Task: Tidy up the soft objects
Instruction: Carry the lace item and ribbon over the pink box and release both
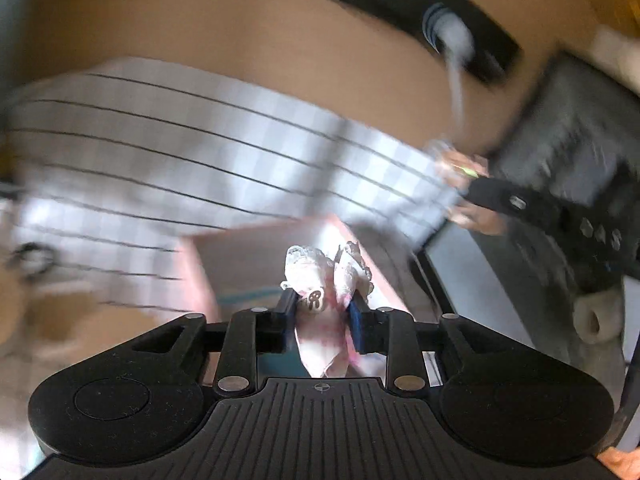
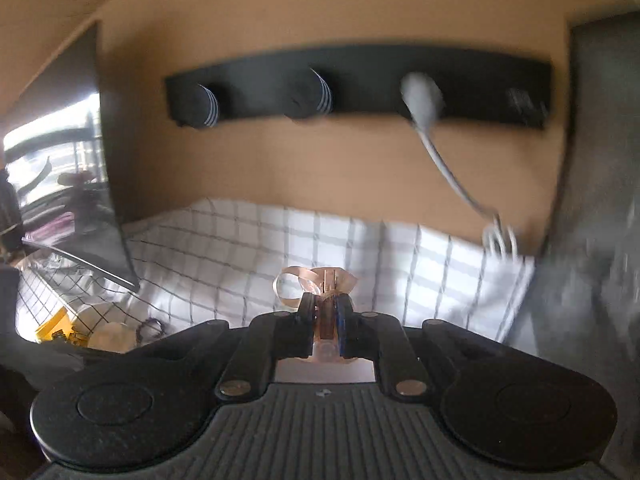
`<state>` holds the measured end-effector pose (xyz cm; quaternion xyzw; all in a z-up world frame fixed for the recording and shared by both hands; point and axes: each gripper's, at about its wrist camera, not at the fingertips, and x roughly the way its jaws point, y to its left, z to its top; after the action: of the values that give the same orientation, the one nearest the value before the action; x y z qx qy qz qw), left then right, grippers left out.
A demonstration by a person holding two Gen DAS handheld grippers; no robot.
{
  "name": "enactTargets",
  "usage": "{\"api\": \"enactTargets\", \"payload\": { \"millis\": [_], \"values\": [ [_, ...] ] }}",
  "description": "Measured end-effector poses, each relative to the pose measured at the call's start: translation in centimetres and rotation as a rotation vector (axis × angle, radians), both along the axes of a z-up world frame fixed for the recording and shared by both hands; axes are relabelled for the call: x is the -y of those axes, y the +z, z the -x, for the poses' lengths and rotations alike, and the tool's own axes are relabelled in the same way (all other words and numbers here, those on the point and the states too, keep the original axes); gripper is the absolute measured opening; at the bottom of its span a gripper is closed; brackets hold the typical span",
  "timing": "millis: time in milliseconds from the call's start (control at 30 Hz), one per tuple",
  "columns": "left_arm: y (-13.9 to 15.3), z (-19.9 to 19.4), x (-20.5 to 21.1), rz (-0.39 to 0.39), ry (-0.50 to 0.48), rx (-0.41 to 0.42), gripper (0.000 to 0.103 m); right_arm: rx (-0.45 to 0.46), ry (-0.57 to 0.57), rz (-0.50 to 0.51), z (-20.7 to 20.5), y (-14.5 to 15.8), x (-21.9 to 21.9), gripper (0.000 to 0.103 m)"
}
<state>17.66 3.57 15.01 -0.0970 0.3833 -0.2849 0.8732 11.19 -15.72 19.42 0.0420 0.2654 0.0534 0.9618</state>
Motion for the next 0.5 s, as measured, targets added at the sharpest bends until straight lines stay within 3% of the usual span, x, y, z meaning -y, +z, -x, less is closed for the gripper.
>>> {"api": "enactTargets", "payload": {
  "millis": [100, 267, 367, 500],
  "values": [
    [-2.5, -0.3, 3.5, -0.086, -0.078, 0.032, 0.036, -0.078, -0.007, -0.082, -1.3, -2.4, 1.8, 0.011],
    [-6.5, -0.2, 7.3, -0.337, -0.130, 0.107, 0.036, -0.211, 0.048, -0.212, -3.9, -6.3, 1.8, 0.011],
    [-7.2, 0.4, 7.4, -0.394, -0.179, 0.162, 0.039, -0.319, 0.096, -0.293, -5.5, -9.7, 1.0, 0.011],
    [-7.2, 0.7, 6.3, -0.416, -0.175, 0.180, 0.041, -0.450, 0.065, -0.276, -7.0, -13.8, 0.6, 0.011]
  ]
}}
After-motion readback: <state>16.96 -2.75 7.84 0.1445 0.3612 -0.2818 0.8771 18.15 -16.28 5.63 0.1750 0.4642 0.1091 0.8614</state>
